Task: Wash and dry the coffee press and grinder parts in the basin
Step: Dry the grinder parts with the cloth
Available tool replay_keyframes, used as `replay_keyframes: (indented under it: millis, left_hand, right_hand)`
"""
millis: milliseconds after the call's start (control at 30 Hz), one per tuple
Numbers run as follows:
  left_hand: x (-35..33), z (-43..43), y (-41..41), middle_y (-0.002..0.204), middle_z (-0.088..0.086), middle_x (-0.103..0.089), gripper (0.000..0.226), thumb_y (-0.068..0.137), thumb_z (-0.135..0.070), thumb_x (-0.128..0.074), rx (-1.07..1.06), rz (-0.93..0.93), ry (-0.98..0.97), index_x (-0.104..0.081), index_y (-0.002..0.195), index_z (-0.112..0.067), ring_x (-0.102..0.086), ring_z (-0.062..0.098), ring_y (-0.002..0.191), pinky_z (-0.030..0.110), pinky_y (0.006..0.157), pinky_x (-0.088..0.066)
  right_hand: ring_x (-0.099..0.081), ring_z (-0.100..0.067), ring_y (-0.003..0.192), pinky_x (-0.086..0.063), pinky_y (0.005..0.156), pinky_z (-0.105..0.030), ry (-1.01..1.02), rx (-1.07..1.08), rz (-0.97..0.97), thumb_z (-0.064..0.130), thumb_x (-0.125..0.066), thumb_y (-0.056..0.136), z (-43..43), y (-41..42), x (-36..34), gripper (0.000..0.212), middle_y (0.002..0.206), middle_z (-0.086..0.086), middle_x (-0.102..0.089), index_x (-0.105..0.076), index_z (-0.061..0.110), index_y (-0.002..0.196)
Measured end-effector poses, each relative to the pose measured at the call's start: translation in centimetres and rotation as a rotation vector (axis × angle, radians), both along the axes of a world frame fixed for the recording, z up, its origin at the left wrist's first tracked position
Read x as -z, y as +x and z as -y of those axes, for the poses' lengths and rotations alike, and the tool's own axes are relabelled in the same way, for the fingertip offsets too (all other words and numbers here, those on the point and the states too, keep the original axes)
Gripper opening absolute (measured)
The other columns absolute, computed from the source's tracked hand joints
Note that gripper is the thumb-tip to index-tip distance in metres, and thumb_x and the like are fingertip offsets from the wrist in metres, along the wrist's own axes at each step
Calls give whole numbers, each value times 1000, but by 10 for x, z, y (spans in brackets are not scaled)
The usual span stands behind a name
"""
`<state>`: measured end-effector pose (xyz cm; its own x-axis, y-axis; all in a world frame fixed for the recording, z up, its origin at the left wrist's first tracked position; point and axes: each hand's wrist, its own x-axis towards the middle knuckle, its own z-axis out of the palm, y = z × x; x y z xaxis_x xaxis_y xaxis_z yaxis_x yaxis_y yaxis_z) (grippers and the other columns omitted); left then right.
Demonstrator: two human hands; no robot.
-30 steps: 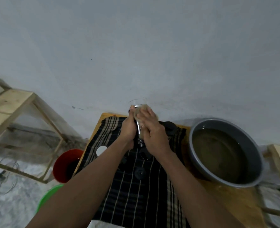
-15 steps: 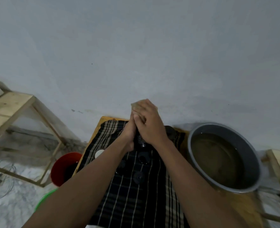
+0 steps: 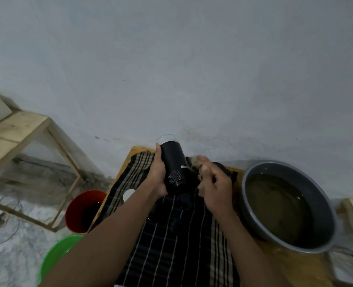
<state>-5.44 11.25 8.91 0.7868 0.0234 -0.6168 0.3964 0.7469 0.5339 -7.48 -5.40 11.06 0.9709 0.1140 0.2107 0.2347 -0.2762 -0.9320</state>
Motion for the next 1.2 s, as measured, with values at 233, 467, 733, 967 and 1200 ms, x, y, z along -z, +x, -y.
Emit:
replay_keyframes:
  millis: [233,467,733,967,1200]
  left_hand:
    - [-14,15,2,126,14,-70,72,82,-63,-71,103,208,232,-64,133,-13,-67,29,118,53,110,-45]
    - [-22,11,-5,122,19,-70,68,85,-59,-72,143,259,382,-61,131,-10,-70,37,109,55,94,-57]
    - [-41,9,-2,116,11,-75,71,85,-76,-52,195,259,468,-70,124,-19,-71,26,110,45,98,-55]
    - [-39,15,1,107,16,-76,52,88,-46,-72,-15,246,398,-70,118,-4,-75,29,96,37,79,-61]
    - [-41,8,3,99,17,-70,70,78,-59,-74,-66,197,205,-64,121,-4,-70,31,82,47,83,-59]
  right_hand:
    - [2,1,152,-2,127,-30,-297,-232,-116,35,-29,110,-50,17,-34,54,167,13,-7,-17,22,161]
    - [-52,-11,130,-47,102,-27,165,-93,-440,49,-27,108,-32,31,-23,46,147,4,-52,-45,34,147]
    - [-16,-6,153,-14,123,-24,-156,-163,-158,40,-29,109,-43,30,-32,54,167,8,-18,-19,26,160]
    - [-47,-7,137,-41,115,-33,41,-77,-249,40,-30,109,-41,14,-7,49,153,5,-48,-34,26,157]
    - [-70,-23,92,-55,93,-45,65,68,-539,35,-38,109,-12,12,14,43,93,-7,-75,-71,12,94]
